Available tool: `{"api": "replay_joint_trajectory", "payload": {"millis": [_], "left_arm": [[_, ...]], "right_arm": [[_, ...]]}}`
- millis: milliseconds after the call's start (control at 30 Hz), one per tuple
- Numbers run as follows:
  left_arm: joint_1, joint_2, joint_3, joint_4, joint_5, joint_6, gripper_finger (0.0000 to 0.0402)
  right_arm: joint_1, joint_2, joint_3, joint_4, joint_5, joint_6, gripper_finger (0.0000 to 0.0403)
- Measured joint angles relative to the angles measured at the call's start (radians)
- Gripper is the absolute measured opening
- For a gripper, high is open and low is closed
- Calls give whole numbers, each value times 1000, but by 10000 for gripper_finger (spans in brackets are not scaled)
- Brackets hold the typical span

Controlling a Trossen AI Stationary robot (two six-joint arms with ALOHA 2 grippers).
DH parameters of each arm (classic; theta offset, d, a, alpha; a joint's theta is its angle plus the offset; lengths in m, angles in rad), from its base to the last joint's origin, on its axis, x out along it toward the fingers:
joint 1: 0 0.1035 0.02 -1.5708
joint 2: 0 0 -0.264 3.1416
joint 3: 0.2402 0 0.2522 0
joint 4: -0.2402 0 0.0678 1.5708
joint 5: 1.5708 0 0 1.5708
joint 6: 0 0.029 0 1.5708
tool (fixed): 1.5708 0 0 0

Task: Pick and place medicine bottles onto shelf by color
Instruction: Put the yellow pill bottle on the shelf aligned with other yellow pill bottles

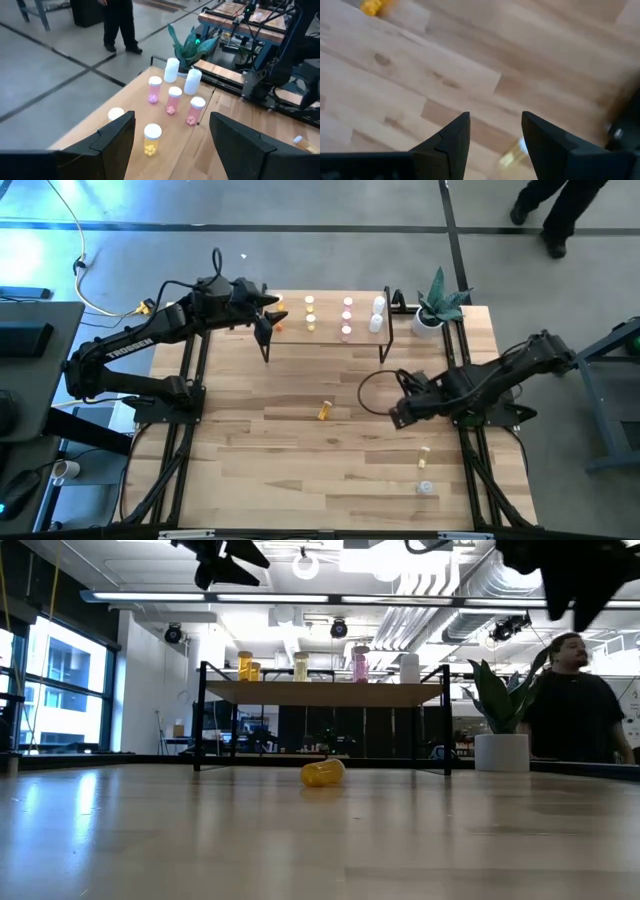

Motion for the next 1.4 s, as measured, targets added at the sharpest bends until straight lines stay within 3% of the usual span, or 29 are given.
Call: {"api": "replay_joint_trajectory", "payload": {"millis": [167, 633, 1100, 1400], "left_arm": [[0, 0, 0, -38, 0, -47, 243], [-26, 0, 0, -171, 25, -120, 243], [-133, 0, 0, -169, 23, -123, 243], [-177, 0, 0, -168, 23, -131, 243]], "right_arm": [[81, 5, -3, 6, -32, 123, 170], [296, 36, -3, -30, 70, 395, 170], [458, 209, -3, -34, 63, 681, 170], [502, 349, -3, -34, 51, 765, 170]]}}
